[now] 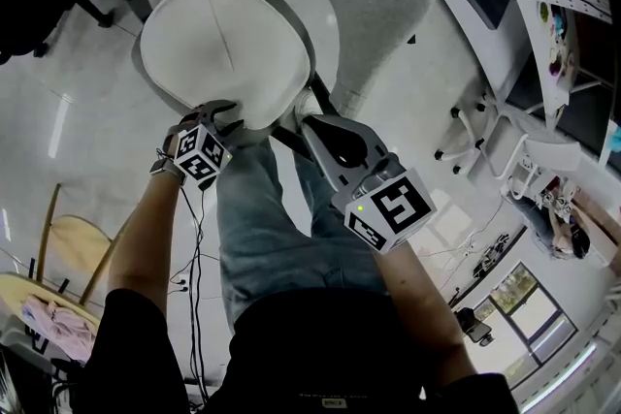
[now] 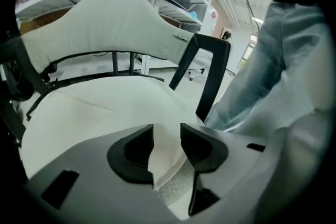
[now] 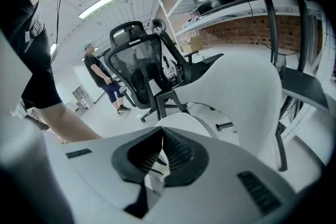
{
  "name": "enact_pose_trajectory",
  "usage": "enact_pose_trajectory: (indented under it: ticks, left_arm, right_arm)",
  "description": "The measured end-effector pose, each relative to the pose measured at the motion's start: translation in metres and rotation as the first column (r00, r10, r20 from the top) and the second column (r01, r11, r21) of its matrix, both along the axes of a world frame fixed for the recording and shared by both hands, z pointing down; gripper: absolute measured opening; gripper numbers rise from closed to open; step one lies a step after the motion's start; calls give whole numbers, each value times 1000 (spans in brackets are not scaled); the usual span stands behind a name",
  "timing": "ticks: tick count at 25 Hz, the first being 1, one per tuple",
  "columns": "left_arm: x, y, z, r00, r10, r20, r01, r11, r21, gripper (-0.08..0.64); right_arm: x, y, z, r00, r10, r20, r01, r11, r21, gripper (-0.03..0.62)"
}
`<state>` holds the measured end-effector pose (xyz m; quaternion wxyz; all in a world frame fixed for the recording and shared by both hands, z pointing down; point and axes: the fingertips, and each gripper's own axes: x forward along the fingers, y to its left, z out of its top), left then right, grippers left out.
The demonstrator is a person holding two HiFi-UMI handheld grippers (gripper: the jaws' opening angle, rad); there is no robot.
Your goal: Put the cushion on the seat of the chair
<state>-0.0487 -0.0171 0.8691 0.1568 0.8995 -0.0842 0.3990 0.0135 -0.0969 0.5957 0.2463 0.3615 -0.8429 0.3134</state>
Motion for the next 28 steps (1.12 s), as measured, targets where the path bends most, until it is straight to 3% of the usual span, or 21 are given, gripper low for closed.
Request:
enact_pose_trajectory:
  ticks: [6,14,19,23,28]
  left_arm:
    - [-10,-14,5,996,-87,-4,86,995,-54,257]
    - [-17,-30,-8,985,-168,-27,166,984,-59,270]
    - [-18,-46,-36,967,-241,-77,238,970,-50,267]
    - [-20,-61,-65,944,-301,-137,299,954,-39,180]
    - [-17,-89,-126,891,-379,-248,386,922,-23,25]
  right_arm:
    - [-3,1,5,1000,6,-1,-6,1000,-11,11]
    - [-10,0,0,1000,6,1,-6,1000,-7,11]
    - [-14,-4,-9,1000,5,13,-5,1000,8,11]
    - [-15,-9,-20,1000,7,23,-8,1000,28,11]
    - [-16,-14,-38,999,18,41,-21,998,58,11]
